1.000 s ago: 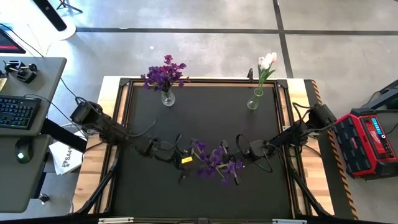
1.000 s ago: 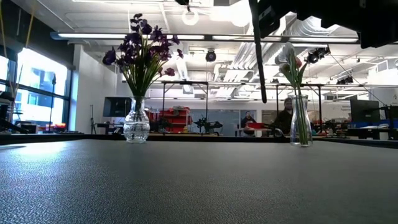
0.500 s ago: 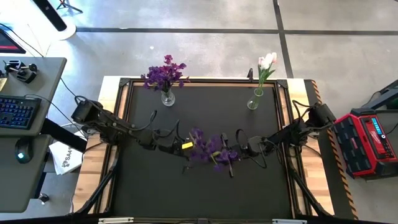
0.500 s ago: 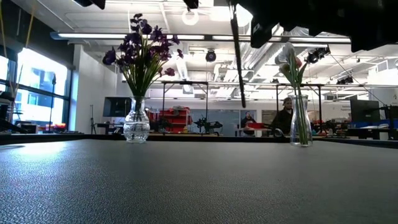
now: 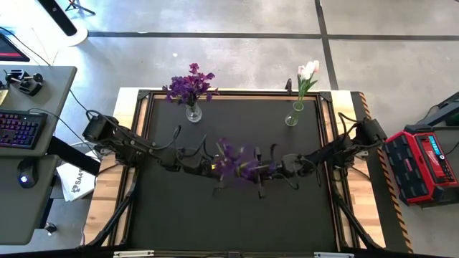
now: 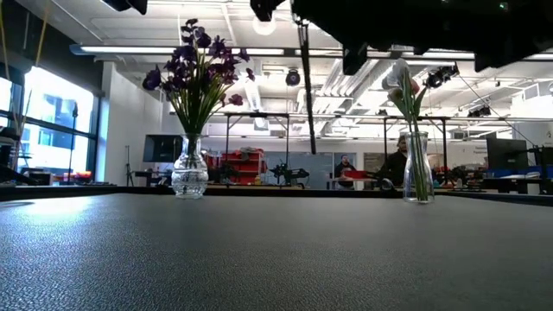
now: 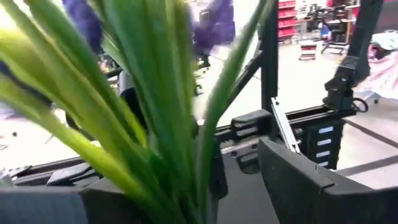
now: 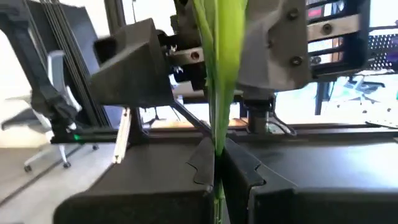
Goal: Sort flowers into vase by color
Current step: Put the violet flowers into the left transparent vase
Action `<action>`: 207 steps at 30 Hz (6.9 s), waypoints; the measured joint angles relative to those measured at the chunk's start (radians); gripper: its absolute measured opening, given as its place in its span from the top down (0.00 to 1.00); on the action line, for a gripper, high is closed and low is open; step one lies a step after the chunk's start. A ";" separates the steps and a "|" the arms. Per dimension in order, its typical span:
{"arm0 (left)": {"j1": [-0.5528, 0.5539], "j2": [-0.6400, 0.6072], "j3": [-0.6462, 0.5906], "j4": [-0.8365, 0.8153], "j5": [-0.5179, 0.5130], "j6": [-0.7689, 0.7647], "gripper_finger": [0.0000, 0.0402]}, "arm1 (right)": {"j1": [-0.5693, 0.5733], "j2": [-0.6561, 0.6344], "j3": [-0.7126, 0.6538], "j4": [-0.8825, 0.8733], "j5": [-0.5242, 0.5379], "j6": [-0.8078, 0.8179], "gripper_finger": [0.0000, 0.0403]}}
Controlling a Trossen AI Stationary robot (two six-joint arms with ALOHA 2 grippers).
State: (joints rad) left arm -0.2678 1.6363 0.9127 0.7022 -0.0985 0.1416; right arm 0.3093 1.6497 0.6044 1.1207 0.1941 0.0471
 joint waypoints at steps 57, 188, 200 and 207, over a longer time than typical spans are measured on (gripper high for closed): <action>-0.120 -0.338 0.000 -0.644 -0.564 -0.064 1.00 | 0.084 -0.307 0.149 -0.910 0.414 0.237 0.44; 0.740 -0.531 -0.151 -0.853 -0.351 -0.236 0.52 | 0.156 -0.182 0.148 -0.935 0.625 0.345 0.49; 0.739 -0.670 -0.147 -0.856 -0.255 -0.260 0.50 | 0.156 -0.182 0.148 -0.935 0.625 0.345 0.49; 0.739 -0.676 -0.059 -0.951 -0.232 -0.263 0.50 | 0.156 -0.182 0.148 -0.936 0.625 0.345 0.49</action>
State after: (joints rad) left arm 0.4709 0.9600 0.8538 -0.2483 -0.3309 -0.1215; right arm 0.4652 1.4673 0.7525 0.1852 0.8192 0.3923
